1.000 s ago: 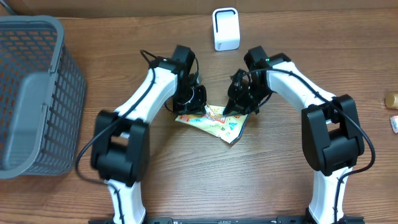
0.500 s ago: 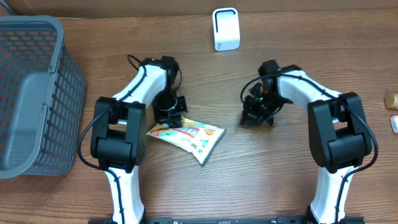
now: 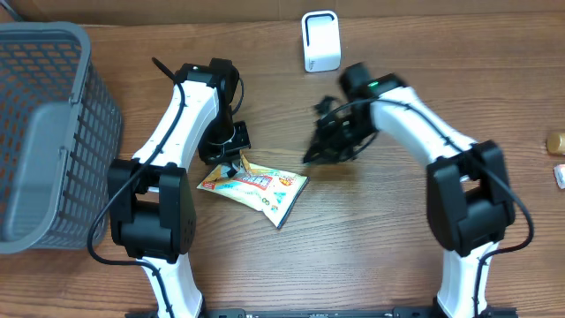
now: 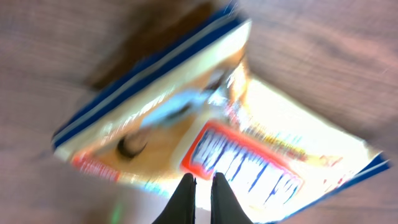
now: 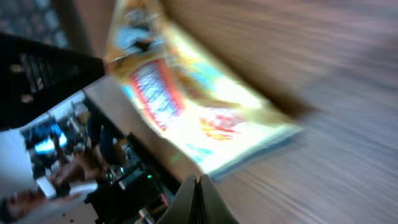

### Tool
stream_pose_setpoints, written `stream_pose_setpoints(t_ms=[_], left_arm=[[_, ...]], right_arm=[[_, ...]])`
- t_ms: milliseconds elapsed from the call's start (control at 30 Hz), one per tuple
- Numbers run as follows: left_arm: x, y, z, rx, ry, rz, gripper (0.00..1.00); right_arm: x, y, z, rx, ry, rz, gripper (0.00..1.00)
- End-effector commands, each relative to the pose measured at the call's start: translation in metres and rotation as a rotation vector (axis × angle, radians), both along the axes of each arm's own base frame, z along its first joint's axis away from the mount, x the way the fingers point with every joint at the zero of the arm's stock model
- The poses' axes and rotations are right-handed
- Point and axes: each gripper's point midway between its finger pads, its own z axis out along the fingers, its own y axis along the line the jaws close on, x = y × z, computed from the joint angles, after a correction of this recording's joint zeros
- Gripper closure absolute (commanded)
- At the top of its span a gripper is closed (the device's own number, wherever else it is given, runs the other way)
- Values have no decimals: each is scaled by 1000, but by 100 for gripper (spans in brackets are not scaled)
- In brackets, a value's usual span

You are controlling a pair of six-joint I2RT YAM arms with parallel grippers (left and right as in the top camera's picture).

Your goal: Scan the item barcode

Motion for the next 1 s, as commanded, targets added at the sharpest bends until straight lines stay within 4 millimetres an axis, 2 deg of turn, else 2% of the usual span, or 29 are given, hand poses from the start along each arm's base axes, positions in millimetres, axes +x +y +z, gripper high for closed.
stream_pose_setpoints(t_ms=[0, 100, 200, 300, 400, 533, 633, 800, 867, 967], left_arm=[[-1, 20, 6, 86, -2, -16, 96], [-3, 30, 7, 104, 10, -1, 96], [-3, 36, 7, 114, 11, 9, 96], [-4, 37, 2, 111, 13, 14, 96], [-7, 36, -8, 104, 21, 16, 96], [-13, 26, -32, 43, 24, 25, 96], [-15, 21, -48, 11, 12, 25, 96], [-19, 22, -65, 10, 2, 41, 96], [-20, 22, -67, 18, 5, 65, 96], [-21, 26, -67, 58, 11, 133, 96]], right_arm=[[-15, 32, 17, 57, 25, 8, 96], [-24, 52, 4, 59, 43, -6, 96], [-30, 60, -12, 45, 80, -38, 96], [-35, 63, -31, 40, 94, -59, 96], [-43, 57, -52, -2, 133, -92, 96], [-50, 30, -86, -167, 162, -159, 96], [-46, 1, -100, -299, 172, -218, 96], [-25, -39, -107, -366, 164, -292, 96], [-14, -54, -109, -381, 149, -318, 96], [2, -87, -112, -474, 126, -382, 96]])
